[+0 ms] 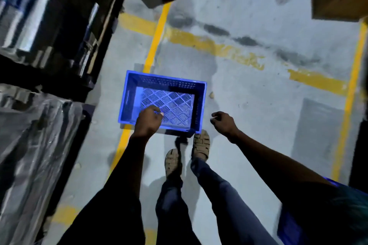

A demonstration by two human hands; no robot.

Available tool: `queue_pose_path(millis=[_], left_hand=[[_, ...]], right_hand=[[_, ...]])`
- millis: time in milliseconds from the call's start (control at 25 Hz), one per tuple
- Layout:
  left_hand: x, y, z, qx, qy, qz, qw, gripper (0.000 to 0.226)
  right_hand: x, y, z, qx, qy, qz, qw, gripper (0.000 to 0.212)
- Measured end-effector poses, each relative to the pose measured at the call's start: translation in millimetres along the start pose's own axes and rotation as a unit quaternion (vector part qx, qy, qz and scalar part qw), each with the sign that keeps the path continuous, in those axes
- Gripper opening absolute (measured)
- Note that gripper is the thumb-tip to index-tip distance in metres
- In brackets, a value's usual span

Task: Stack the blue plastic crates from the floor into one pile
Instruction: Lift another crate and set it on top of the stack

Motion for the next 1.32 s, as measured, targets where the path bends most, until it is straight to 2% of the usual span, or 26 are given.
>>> queue_pose_path(millis=[80, 200, 320, 480, 600, 720, 760, 840, 920, 960, 1080, 1160, 1320], left_hand=[[35.1, -37.0, -57.2, -0.025, -0.013, -0.008, 1.0, 0.029], [91.3, -91.2, -138.8, -0.05, -0.041, -0.049, 0.997, 0.031], [144.9, -135.4, -197.8, -0.013, -0.04, -0.079, 0.996, 0.03], [200.4, -180.3, -236.8, -0.019, -0.066, -0.112, 0.991, 0.033], [210.5, -190.1, -243.0, -0.008, -0.071, -0.125, 0.99, 0.038], [196.9, -189.2, -236.5, 0.003, -0.079, -0.119, 0.99, 0.056], [189.0, -185.6, -232.7, 0.01, -0.072, -0.115, 0.991, 0.056], [168.6, -167.9, -214.8, 0.007, -0.059, -0.117, 0.991, 0.04], [151.2, -142.3, -195.6, 0.013, -0.072, -0.106, 0.992, 0.041], [137.8, -126.7, -184.0, 0.009, -0.069, -0.083, 0.994, 0.043], [96.6, -85.6, -145.8, -0.017, -0.021, 0.074, 0.997, 0.039], [79.3, -57.6, -114.8, 0.003, -0.022, 0.08, 0.997, 0.037], [77.2, -7.1, -41.7, 0.037, -0.07, 0.016, 0.997, 0.019]], right_hand=[[26.8, 9.9, -77.3, 0.022, 0.002, 0.017, 1.0, 0.049], [60.0, 38.5, -183.5, 0.072, 0.037, -0.006, 0.997, 0.055], [87.4, 85.9, -261.2, 0.128, 0.072, -0.066, 0.987, 0.051], [121.1, 131.4, -328.3, 0.158, 0.022, -0.192, 0.968, 0.037], [127.7, 141.2, -341.2, 0.154, 0.015, -0.207, 0.966, 0.06], [123.8, 108.8, -308.4, 0.143, 0.013, -0.109, 0.984, 0.064], [122.0, 94.2, -291.3, 0.13, 0.02, -0.06, 0.99, 0.059], [120.7, 61.4, -251.5, 0.099, 0.04, -0.002, 0.994, 0.048], [126.2, 30.7, -211.8, 0.08, 0.041, 0.021, 0.996, 0.044], [126.8, 13.9, -187.4, 0.074, 0.042, 0.029, 0.996, 0.043], [110.3, -34.7, -107.3, 0.065, 0.081, 0.04, 0.994, 0.042], [83.3, -43.7, -48.2, 0.085, 0.119, 0.047, 0.988, 0.043], [29.2, -17.3, 73.8, 0.129, 0.177, 0.082, 0.972, 0.045]])
Point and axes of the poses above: each hand's wrist, its own z-axis away from the middle knuckle, its own x-axis out of the palm, y = z × x, the point moved 5 cm from there along -z, towards the middle knuckle, and after that the axes turned 7 degrees about -y, right-handed, at the moved point
